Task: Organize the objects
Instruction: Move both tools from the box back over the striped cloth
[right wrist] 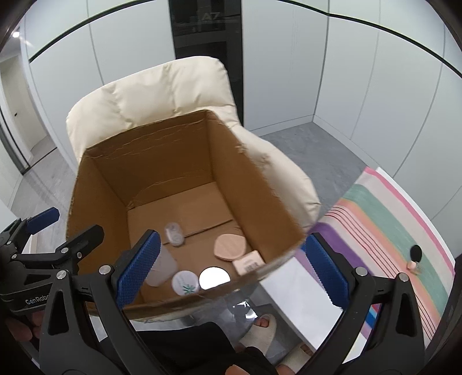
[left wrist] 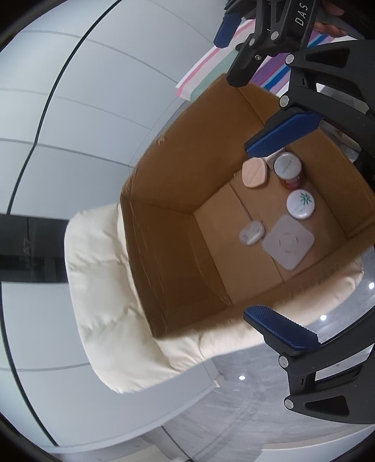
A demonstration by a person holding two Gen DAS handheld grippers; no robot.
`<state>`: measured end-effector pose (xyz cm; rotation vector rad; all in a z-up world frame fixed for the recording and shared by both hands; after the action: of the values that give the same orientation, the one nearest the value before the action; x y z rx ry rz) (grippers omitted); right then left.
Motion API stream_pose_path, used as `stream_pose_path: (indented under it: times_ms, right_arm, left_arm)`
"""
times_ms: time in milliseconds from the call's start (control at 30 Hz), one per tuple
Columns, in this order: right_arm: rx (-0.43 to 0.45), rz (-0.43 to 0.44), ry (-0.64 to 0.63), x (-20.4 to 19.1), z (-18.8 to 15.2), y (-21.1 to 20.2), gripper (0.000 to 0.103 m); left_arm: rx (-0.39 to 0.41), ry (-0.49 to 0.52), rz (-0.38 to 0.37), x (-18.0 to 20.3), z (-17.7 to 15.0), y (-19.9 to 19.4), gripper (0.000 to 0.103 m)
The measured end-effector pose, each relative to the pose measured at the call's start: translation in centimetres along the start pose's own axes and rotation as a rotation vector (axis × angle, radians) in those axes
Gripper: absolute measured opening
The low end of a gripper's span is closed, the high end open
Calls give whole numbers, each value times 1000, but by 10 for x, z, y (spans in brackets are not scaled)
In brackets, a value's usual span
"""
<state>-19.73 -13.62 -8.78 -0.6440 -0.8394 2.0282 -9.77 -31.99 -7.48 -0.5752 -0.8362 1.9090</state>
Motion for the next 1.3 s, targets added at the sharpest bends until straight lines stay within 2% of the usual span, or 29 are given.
stream_pose_path:
  times_ms: [433,633,1300]
  right_arm:
    - [43,-71,109,64,-8,-28,102]
    - [40,-84,140,90,-20,-39,102]
    - [71,-248,261,203,-76,-107,102]
  left_arm:
    - [25,86,-39,54,2,-5,103]
    - [30,87,-57,75,11,-4,103]
    - [43,223,-183,209,8,-18,103]
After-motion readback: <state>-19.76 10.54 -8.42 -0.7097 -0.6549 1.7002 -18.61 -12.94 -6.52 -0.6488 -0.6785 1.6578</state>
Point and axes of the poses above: each gripper's, at about its wrist camera, not at the fingertips, and y roughly the way its jaws point, x to its right, z to its top, the point moved 7 cm from there along y, roughly the way its jaws point, and after that the axes turned 8 degrees about z, right-handed, at the moved point
